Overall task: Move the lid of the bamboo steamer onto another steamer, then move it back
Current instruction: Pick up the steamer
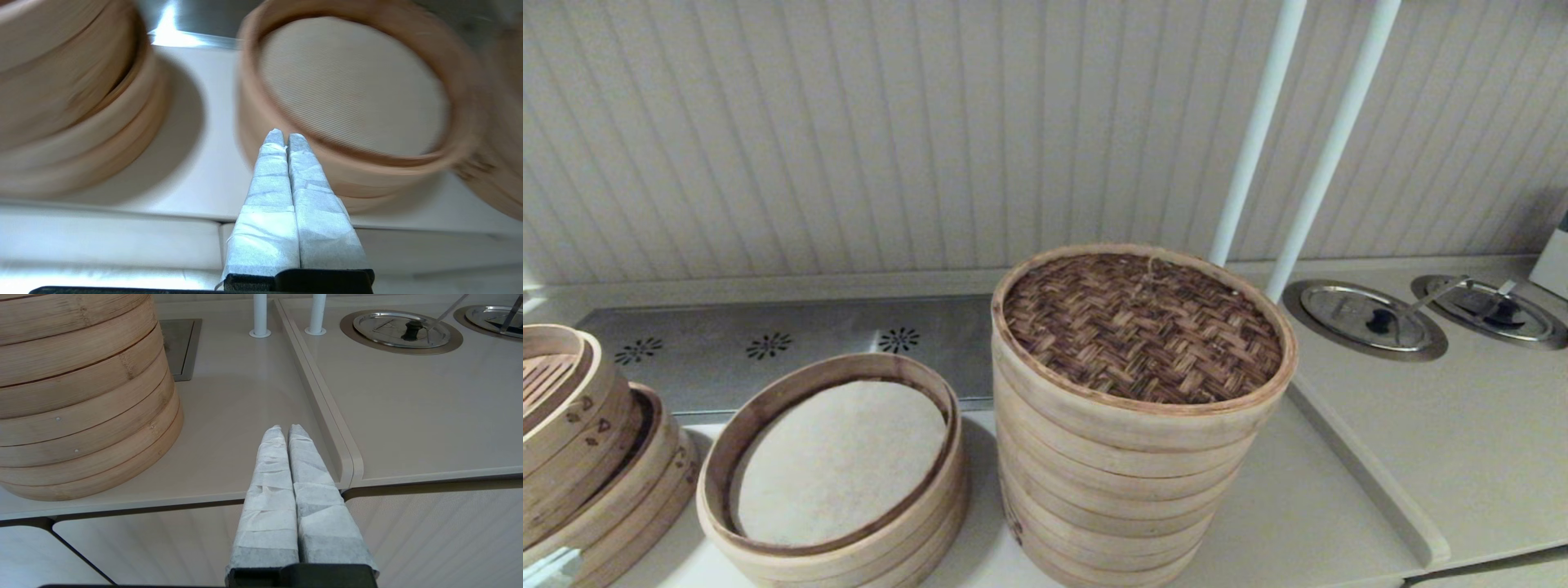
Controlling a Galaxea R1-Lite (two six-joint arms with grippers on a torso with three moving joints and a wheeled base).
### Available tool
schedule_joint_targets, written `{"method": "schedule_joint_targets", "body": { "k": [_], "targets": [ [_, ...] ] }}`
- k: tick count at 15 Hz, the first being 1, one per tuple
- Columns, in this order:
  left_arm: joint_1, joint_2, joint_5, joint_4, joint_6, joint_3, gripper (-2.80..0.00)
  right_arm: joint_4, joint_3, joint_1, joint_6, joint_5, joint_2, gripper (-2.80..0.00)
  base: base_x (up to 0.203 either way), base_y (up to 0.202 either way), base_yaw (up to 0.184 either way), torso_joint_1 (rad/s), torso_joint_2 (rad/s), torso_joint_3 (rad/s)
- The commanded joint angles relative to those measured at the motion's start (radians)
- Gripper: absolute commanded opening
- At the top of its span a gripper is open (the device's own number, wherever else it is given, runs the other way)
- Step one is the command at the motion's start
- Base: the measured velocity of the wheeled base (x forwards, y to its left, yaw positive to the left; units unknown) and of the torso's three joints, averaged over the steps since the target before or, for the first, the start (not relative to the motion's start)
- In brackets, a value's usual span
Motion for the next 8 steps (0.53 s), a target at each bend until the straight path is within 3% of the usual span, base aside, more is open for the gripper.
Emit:
{"method": "schedule_joint_targets", "body": {
  "k": [1, 4, 8],
  "targets": [
    [0.001, -0.063, 0.067, -0.014, -0.013, 0.066, -2.80, 0.000, 0.002, 0.000, 0.000, 0.000, 0.001, -2.80, 0.000, 0.000, 0.000, 0.000, 0.00, 0.000],
    [0.001, -0.069, 0.161, -0.019, -0.012, 0.081, -2.80, 0.000, 0.002, 0.000, 0.000, 0.000, 0.001, -2.80, 0.000, 0.000, 0.000, 0.000, 0.00, 0.000],
    [0.001, -0.072, 0.179, -0.065, -0.031, 0.155, -2.80, 0.000, 0.002, 0.000, 0.000, 0.000, 0.001, -2.80, 0.000, 0.000, 0.000, 0.000, 0.00, 0.000]
  ]
}}
